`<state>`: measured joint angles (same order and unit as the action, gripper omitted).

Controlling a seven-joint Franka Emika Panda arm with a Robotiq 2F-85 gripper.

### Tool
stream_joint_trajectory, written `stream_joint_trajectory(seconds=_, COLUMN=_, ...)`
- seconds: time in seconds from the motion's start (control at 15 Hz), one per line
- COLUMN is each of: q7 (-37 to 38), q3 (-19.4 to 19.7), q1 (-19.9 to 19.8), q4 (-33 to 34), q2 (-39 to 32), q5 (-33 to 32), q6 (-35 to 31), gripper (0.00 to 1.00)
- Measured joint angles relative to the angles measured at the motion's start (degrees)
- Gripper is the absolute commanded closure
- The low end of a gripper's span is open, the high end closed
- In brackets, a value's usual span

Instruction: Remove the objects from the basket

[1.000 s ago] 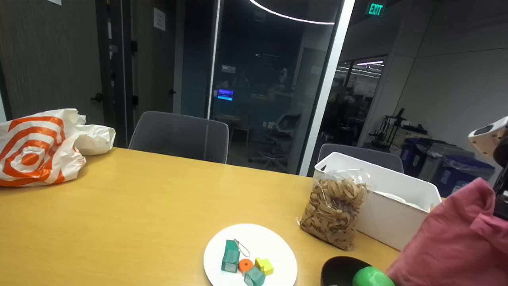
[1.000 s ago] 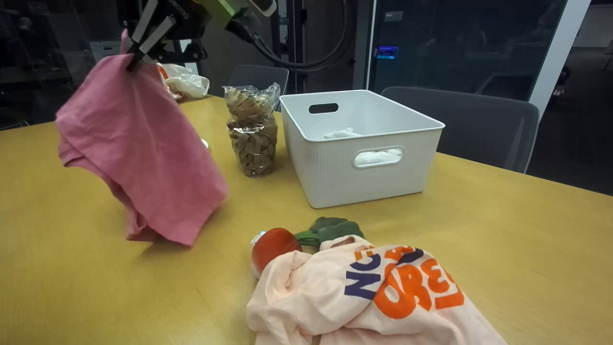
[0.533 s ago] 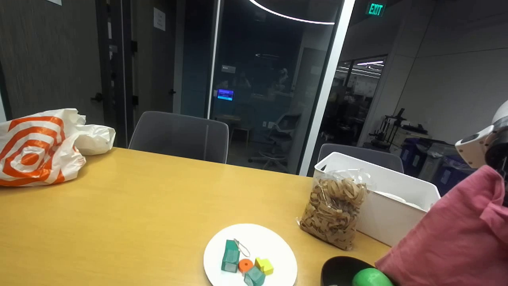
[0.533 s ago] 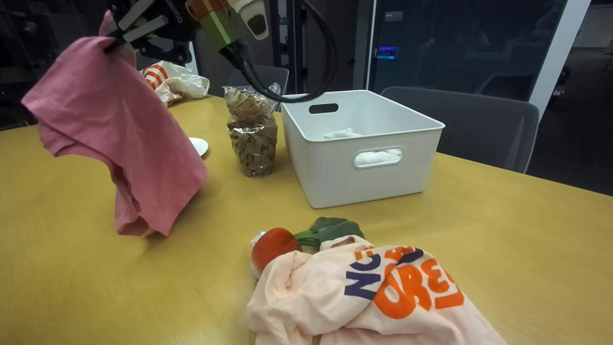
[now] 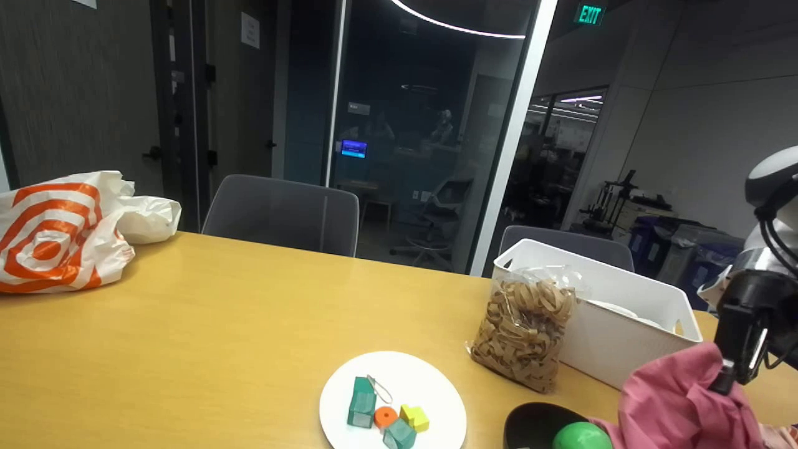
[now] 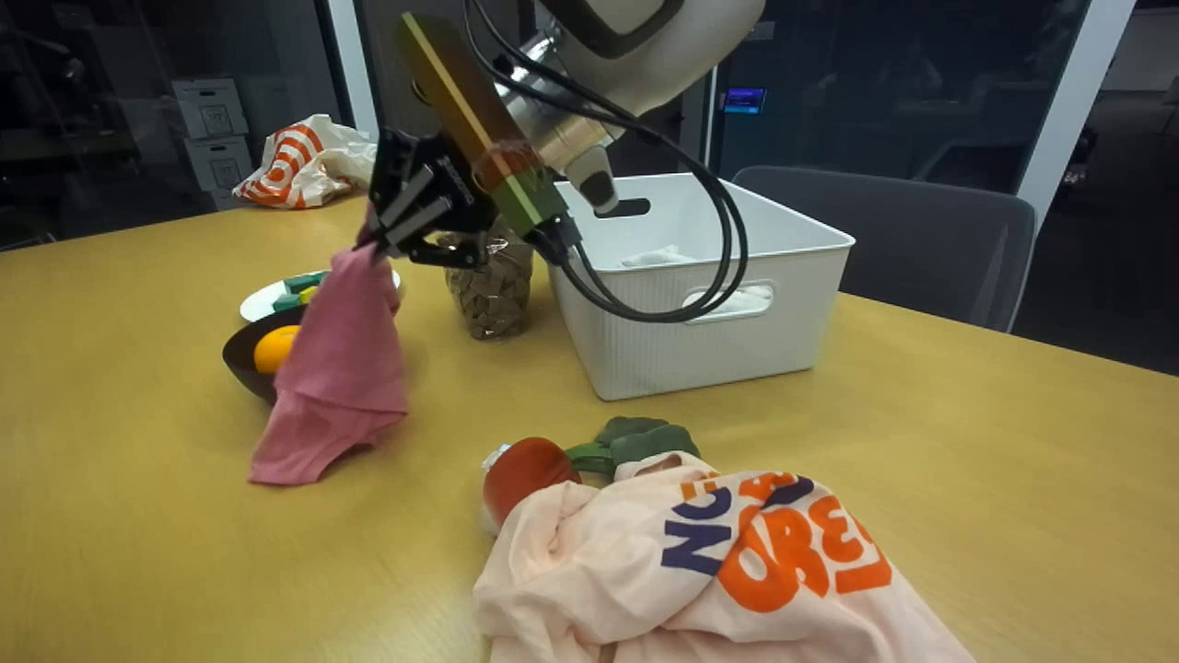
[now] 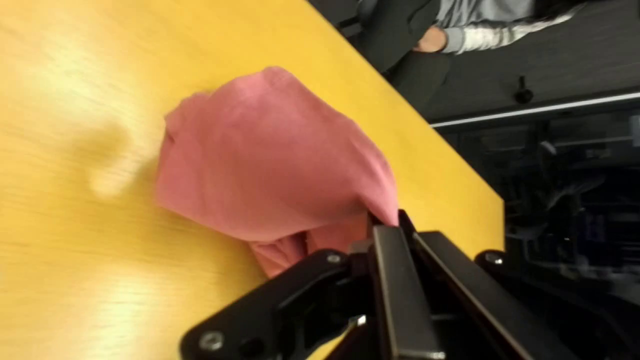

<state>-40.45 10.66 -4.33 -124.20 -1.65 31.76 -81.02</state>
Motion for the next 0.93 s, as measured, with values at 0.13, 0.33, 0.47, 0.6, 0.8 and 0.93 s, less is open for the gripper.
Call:
stream_joint_trajectory(seconds=0.13, q7=1.05, q3=-0.91, q1=0.0, q4=-0.74, q2=-0.39, q5=-4.0, q6=-6.06, gripper=0.97)
stream_joint_trajectory(seconds=0.33, q7=3.89, q3=-2.58, q1=0.04, q4=-1.82, q2=-0.12, q5=-10.5, q6=-13.34, gripper=0.97)
stream_joint_trajectory(seconds=0.47, q7=6.39, q3=-3.54, q1=0.09, q4=-2.46, q2=0.4, q5=-15.15, q6=-17.36, gripper=0.97)
stream_joint_trajectory(seconds=0.6, q7=9.14, q3=-4.16, q1=0.12, q4=-2.88, q2=0.93, q5=-20.09, q6=-21.02, gripper=0.97)
stream_joint_trajectory(seconds=0.8, q7=13.46, q3=-4.23, q1=-0.01, q4=-3.22, q2=1.31, q5=-27.64, q6=-26.67, gripper=0.97)
stream_joint_trajectory(seconds=0.93, q7=16.25, q3=-4.04, q1=-0.46, q4=-3.54, q2=1.27, q5=-32.77, q6=-31.08, gripper=0.97)
